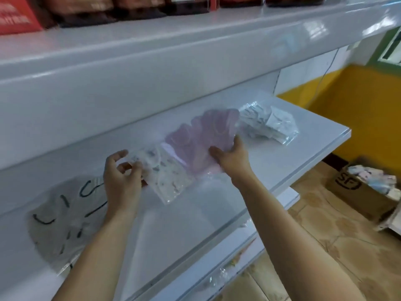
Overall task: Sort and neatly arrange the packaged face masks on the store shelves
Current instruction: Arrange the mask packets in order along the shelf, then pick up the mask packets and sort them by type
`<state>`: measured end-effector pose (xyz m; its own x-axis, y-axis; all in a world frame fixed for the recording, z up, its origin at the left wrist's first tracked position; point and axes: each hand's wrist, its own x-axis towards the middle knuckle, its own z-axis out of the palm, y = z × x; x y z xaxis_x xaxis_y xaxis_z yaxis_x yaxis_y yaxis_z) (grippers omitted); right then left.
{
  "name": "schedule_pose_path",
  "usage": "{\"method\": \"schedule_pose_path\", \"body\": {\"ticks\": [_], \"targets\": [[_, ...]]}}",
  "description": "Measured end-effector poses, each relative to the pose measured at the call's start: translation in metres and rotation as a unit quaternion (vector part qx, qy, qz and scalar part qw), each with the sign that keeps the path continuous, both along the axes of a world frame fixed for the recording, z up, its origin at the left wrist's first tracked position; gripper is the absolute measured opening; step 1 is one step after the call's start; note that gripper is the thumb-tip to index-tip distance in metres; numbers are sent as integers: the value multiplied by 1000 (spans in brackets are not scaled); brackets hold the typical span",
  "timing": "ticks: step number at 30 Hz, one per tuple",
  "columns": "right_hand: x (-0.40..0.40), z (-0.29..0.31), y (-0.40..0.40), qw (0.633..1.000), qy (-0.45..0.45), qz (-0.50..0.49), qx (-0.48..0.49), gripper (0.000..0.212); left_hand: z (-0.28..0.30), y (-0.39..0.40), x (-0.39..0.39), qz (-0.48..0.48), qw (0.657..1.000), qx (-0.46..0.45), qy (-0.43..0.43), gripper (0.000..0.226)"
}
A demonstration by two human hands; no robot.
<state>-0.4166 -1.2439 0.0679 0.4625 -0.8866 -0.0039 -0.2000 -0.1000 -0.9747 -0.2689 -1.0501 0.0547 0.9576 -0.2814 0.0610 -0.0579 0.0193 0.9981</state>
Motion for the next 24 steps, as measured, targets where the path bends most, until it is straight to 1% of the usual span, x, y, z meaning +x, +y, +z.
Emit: {"method": "schedule_pose_path", "body": {"ticks": [1, 3, 4, 5, 7, 8, 9, 10, 12, 13, 15, 17, 18, 19, 20, 21, 22, 24], "targets": [[15, 1, -9, 999, 36, 30, -8, 50, -2, 5, 7, 19, 1000, 0, -3, 36], [37, 1, -20, 987, 132, 75, -45, 83, -5, 10, 14, 41, 999, -5, -2, 35], [42, 3, -20, 981, 158, 78, -76, 92, -6, 10, 15, 42, 999, -12, 3, 35], [42, 4, -18, 979, 157, 65, -111, 93, -7, 7, 14, 35, 999, -19, 8, 35], [32, 4, -7, 977, 104, 22, -184, 75, -6, -3, 9, 8, 1000, -26, 13, 35], [24, 4, 0, 979, 66, 15, -194, 63, -6, -11, 5, -9, 999, -29, 14, 36], [15, 3, 7, 984, 36, 28, -174, 52, -6, -19, 2, -23, 999, -34, 16, 36], [4, 4, 15, 989, 25, 60, -131, 44, -6, -29, -3, -36, 998, -40, 19, 35], [-17, 1, 25, 991, 34, 124, -32, 37, -5, -49, -14, -64, 997, -46, 20, 32], [-29, -2, 26, 991, 31, 131, 7, 33, -4, -59, -20, -80, 996, -42, 17, 31], [-51, -5, 20, 995, -3, 82, 47, 27, -1, -78, -33, -120, 992, -39, 22, 32], [-65, -2, -4, 999, -22, -10, 45, 21, 0, -94, -43, -162, 986, -37, 25, 34], [-69, 2, -21, 997, -26, -51, 41, 20, -1, -99, -47, -174, 985, -20, 4, 34], [-69, 6, -43, 995, -29, -84, 36, 20, -4, -102, -49, -182, 982, 14, -39, 33], [-65, 12, -65, 994, -26, -106, 30, 21, -7, -103, -49, -193, 975, 59, -94, 31], [-58, 18, -90, 992, -20, -119, 29, 22, -8, -103, -47, -208, 959, 113, -154, 29], [-49, 25, -111, 992, -14, -124, 37, 24, -10, -99, -44, -222, 935, 175, -213, 29], [-31, 40, -142, 989, -29, -116, 86, 35, -10, -91, -33, -251, 870, 272, -326, 30]]}}
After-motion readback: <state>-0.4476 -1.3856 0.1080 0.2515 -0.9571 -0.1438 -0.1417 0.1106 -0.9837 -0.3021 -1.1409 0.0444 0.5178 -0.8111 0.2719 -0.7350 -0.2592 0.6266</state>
